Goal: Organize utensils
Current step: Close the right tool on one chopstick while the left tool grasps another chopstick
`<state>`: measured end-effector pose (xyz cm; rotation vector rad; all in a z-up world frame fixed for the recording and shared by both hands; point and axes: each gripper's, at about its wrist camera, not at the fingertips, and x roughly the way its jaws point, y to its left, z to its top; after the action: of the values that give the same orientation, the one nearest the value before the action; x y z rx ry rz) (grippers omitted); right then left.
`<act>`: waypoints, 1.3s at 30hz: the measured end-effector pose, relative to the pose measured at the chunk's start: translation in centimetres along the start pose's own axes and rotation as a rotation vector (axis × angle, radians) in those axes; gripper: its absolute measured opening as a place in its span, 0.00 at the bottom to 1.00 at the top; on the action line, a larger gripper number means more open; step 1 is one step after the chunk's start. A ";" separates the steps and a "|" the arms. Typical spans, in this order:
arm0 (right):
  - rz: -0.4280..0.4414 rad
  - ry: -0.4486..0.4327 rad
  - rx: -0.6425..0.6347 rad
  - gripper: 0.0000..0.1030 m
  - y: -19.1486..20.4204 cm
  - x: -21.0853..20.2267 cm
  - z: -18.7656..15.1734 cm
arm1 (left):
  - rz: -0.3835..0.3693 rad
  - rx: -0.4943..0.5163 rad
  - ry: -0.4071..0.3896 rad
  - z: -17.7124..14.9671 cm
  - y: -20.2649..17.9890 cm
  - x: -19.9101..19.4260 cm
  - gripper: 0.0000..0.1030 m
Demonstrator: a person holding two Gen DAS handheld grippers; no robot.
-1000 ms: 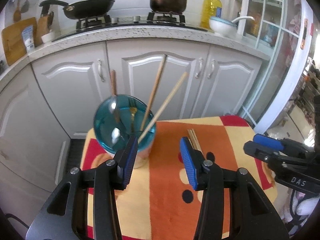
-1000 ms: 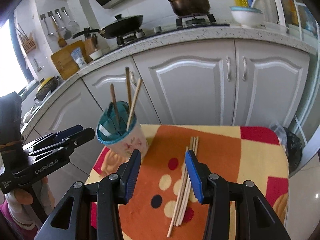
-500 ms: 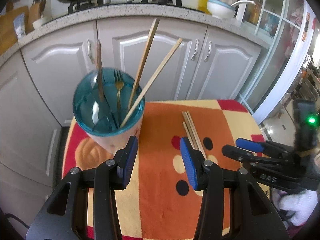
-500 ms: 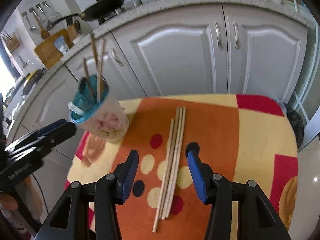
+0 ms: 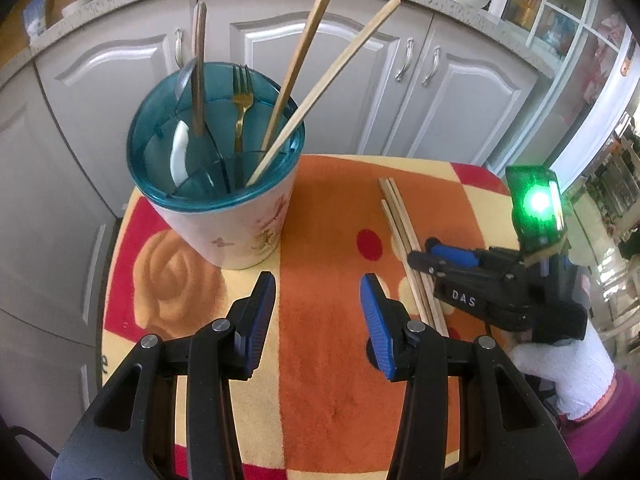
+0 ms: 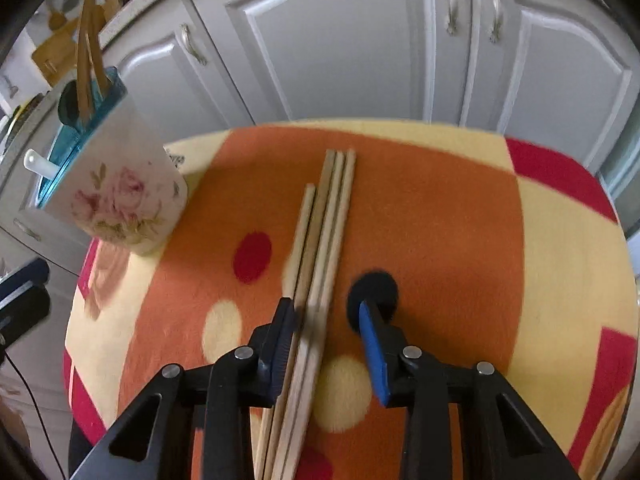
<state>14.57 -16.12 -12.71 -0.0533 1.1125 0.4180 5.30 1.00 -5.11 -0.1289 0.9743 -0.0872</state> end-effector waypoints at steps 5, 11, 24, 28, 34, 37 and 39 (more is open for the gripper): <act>-0.121 -0.018 -0.017 0.31 -0.9 -0.2 0.4 | -0.008 0.001 0.011 0.2 0.0 0.5 0.42; -0.084 -0.028 0.162 0.31 -5.5 -2.1 -0.5 | -0.040 0.007 0.044 0.3 -1.1 2.1 0.42; -0.030 0.001 0.027 0.10 -2.0 1.0 2.0 | -0.080 -0.016 0.101 1.2 -3.3 5.1 0.42; -0.062 -0.015 0.045 0.05 -3.9 -0.1 1.3 | -0.102 -0.024 0.115 1.8 -4.5 7.1 0.42; 0.022 -0.006 0.148 0.05 -6.9 -1.7 -1.0 | -0.091 -0.020 0.144 2.3 -5.8 10.2 0.42; 0.098 -0.031 0.165 0.05 -6.9 -2.6 -1.2 | -0.093 -0.028 0.173 2.5 -5.9 11.5 0.41; 0.119 -0.034 0.171 0.05 -6.9 -3.0 -1.1 | -0.085 -0.029 0.181 2.6 -5.9 12.1 0.38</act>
<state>14.90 -23.63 -11.68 0.1707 1.1176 0.4265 14.11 -6.29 -12.69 -0.1920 1.1506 -0.1654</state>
